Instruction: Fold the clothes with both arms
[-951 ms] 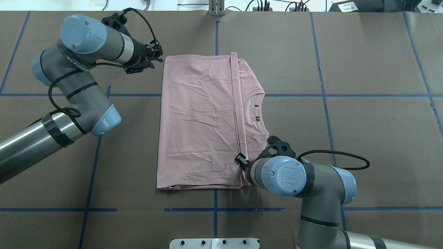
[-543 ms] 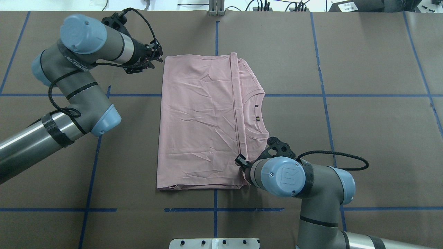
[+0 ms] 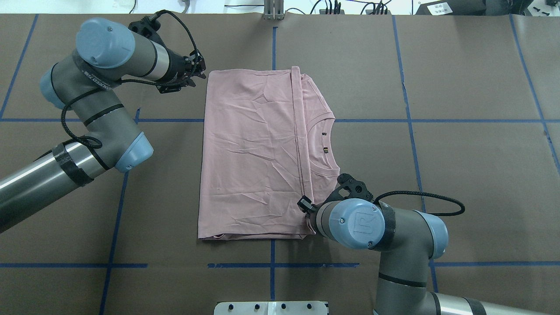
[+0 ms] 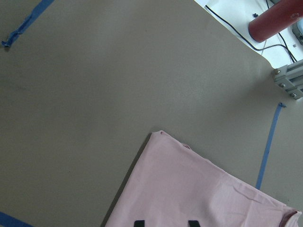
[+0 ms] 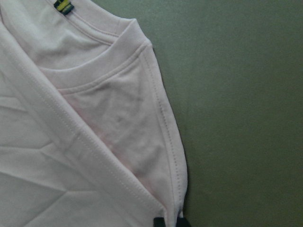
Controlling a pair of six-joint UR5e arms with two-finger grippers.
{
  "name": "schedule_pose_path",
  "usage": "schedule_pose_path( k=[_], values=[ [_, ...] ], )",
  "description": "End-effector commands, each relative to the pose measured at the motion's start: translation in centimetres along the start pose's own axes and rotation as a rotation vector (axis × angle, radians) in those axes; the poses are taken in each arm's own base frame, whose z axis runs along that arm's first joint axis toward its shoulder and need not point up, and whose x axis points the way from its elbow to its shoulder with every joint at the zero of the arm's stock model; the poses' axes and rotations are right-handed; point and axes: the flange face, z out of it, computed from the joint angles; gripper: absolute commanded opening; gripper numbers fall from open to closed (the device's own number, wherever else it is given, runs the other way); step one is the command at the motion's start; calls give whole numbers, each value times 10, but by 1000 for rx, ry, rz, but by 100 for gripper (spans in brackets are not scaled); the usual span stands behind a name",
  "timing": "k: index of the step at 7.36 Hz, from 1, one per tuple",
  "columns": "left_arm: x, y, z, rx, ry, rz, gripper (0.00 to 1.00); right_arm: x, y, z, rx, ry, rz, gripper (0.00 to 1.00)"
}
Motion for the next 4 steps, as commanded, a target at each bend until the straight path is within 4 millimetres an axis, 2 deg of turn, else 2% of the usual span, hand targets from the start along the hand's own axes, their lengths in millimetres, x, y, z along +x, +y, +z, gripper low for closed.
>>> schedule_pose_path(
  k=[1, 2, 3, 4],
  values=[
    [-9, 2, -4, -3, -1, 1, 42, -4, -1, -9, -6, -18, 0, 0],
    [-21, 12, -21, -15, 19, -30, 42, -6, -1, -16, -13, -30, 0, 0],
    [-42, 63, -31, -81, 19, -80, 42, -5, -3, -23, -18, -38, 1, 0],
    [-53, 110, -57, -140, 26, -114, 42, -4, -4, -23, -17, -36, 0, 0]
  ],
)
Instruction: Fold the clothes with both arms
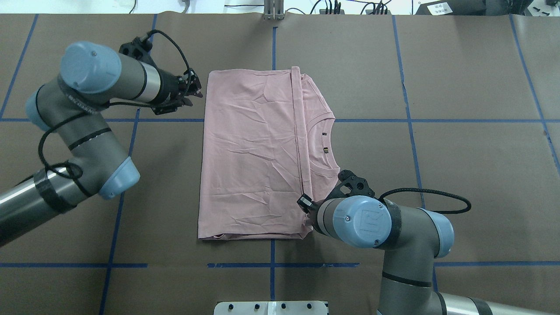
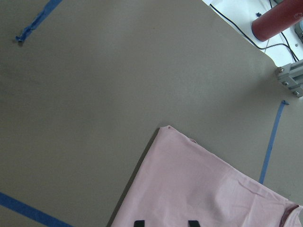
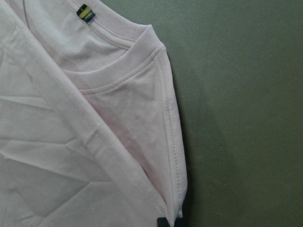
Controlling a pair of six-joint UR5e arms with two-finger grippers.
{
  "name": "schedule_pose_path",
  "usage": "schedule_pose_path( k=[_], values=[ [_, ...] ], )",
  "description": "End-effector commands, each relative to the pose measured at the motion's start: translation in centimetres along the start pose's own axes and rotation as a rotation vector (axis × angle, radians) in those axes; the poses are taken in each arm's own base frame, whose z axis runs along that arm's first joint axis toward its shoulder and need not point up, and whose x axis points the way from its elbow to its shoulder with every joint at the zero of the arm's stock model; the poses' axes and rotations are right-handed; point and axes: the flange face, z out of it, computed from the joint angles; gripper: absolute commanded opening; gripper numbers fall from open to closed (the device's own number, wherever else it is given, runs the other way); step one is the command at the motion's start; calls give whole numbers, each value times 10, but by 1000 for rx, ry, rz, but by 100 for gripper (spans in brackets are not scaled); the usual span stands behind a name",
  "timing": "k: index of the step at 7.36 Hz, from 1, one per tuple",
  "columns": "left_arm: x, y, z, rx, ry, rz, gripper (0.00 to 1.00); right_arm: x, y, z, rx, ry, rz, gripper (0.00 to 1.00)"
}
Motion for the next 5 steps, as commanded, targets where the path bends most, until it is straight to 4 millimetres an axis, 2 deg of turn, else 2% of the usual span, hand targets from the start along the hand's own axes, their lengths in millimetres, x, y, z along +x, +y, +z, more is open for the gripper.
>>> schedule_pose_path(
  k=[1, 2, 3, 4, 5],
  values=[
    [-39, 108, -36, -129, -42, -72, 44, 1, -1, -5, -5, -6, -3, 0],
    [-56, 156, -43, -134, -63, -94, 46, 0, -2, -6, -5, -8, -3, 0],
    [-89, 182, -42, -145, -110, -115, 47, 1, -1, -6, -7, -6, -3, 0],
    [-111, 203, -34, -151, -149, -123, 51, 0, -1, -6, -8, -7, -3, 0],
    [-125, 225, -26, -167, -181, -140, 53, 0, -1, -7, -6, -10, -3, 0]
  ],
)
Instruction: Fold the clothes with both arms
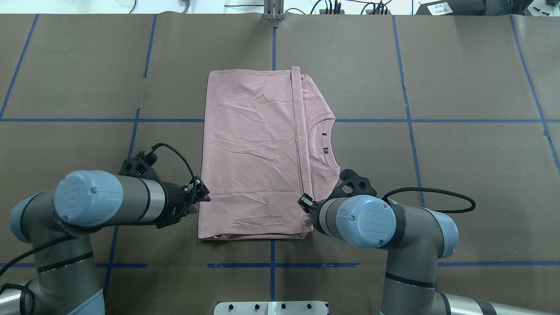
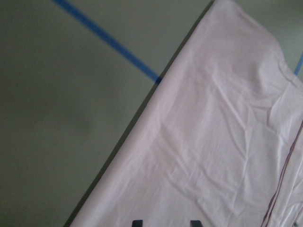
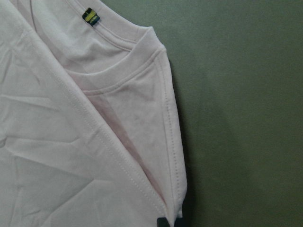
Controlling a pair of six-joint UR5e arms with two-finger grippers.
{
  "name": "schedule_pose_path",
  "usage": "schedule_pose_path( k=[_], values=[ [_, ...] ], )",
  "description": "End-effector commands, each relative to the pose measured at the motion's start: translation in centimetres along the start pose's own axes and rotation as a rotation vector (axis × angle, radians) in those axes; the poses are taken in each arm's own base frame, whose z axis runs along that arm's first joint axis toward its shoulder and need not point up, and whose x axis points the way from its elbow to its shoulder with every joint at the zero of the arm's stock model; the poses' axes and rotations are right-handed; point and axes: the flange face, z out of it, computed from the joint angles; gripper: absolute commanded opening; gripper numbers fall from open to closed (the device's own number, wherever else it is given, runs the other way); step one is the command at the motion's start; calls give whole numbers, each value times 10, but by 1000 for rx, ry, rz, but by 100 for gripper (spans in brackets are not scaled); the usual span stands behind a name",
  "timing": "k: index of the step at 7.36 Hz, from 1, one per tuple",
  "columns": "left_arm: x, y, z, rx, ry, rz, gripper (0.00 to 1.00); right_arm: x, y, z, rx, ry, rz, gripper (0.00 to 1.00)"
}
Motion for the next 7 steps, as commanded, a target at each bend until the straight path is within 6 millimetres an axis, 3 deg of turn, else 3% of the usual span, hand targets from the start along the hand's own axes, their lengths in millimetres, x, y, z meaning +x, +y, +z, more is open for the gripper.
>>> schedule_pose_path(
  k=[1, 7],
  values=[
    [-40, 34, 22, -6, -65, -29, 53, -1, 1, -1, 0, -4, 0, 0],
    [-40, 40, 41, 0, -83, -23, 51, -3, 1, -6, -3, -13, 0, 0]
  ],
)
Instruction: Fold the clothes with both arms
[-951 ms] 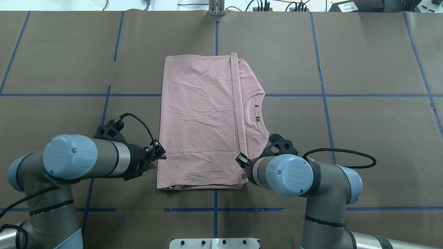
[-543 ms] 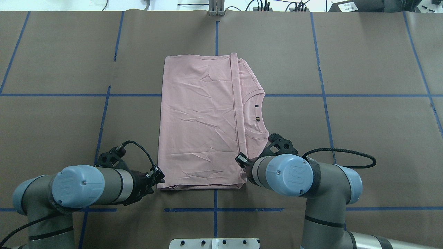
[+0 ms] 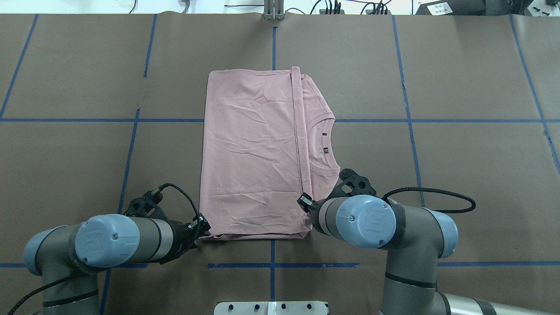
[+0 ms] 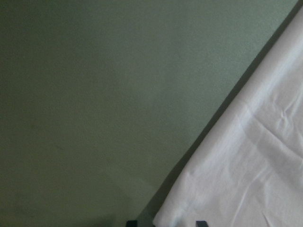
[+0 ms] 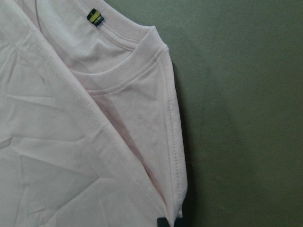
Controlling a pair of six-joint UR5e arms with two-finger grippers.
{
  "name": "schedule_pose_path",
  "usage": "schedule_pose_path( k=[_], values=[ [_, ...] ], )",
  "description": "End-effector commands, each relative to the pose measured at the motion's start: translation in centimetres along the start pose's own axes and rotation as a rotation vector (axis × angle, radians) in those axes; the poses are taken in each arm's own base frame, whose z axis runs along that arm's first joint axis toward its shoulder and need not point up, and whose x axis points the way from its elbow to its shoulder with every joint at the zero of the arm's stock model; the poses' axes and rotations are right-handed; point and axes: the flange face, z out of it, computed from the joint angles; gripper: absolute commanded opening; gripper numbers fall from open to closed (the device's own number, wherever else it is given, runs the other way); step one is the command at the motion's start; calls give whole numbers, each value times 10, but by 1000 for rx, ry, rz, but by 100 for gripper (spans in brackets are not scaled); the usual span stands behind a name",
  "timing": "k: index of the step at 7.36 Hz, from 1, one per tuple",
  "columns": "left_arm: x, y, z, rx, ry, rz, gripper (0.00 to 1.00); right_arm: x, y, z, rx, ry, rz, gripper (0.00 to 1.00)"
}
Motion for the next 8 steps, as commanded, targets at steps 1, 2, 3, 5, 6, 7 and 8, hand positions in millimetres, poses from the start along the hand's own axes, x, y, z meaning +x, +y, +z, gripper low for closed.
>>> schedule_pose_path(
  k=[1, 2, 3, 5, 6, 7, 8],
  values=[
    [4, 2, 10, 4, -7, -1, 49, -1, 1, -5, -5, -6, 0, 0],
    [6, 3, 11, 4, -5, -2, 33, 0, 0, -4, -2, -4, 0, 0],
    [7, 2, 10, 5, -2, -7, 0, 1, 0, -4, -2, -4, 0, 0],
    [12, -9, 5, 47, -2, -10, 0, 1, -1, -2, -1, -2, -2, 0],
    [23, -9, -15, 40, 32, -11, 0, 1, 0, -3, -2, -3, -2, 0],
    [31, -5, -52, 17, 80, -9, 0, 0, 0, -5, -4, -7, -2, 0],
    [39, 6, -94, 1, 103, -19, 0, -4, -3, -31, -19, -47, 5, 0]
  ],
)
